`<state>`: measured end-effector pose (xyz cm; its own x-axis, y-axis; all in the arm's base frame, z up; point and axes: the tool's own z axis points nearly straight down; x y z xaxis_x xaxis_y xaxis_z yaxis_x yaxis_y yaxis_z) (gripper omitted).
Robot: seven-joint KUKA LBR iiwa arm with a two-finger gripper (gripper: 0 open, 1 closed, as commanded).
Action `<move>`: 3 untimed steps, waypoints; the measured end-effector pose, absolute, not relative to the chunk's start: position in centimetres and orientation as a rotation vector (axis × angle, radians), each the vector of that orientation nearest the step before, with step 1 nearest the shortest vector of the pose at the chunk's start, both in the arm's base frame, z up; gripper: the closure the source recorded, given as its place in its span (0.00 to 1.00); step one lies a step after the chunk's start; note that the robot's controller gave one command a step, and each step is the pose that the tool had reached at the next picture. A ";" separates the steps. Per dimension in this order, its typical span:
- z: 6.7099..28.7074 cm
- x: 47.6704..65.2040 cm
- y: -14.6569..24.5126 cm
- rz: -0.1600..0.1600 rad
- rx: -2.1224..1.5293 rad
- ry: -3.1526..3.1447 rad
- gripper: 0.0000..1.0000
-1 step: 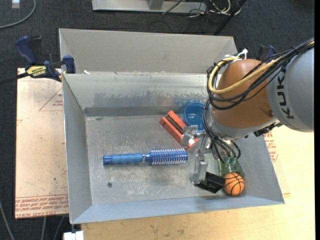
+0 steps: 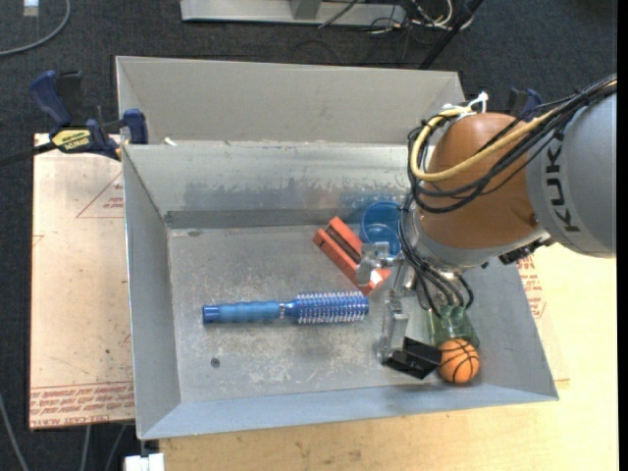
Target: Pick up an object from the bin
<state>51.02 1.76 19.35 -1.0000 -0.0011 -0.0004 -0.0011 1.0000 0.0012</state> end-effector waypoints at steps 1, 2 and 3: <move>16.9 52.0 2.8 0.001 -0.138 3.134 0.00; 11.1 53.9 4.2 0.002 -0.393 3.110 0.00; 6.9 57.9 2.0 0.003 0.131 3.133 1.00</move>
Offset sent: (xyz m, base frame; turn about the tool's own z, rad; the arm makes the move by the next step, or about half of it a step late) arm 0.0412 0.0341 -0.1235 -0.3303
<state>57.95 2.01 6.93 -0.9965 0.0836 -0.0059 0.0836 0.9965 0.0021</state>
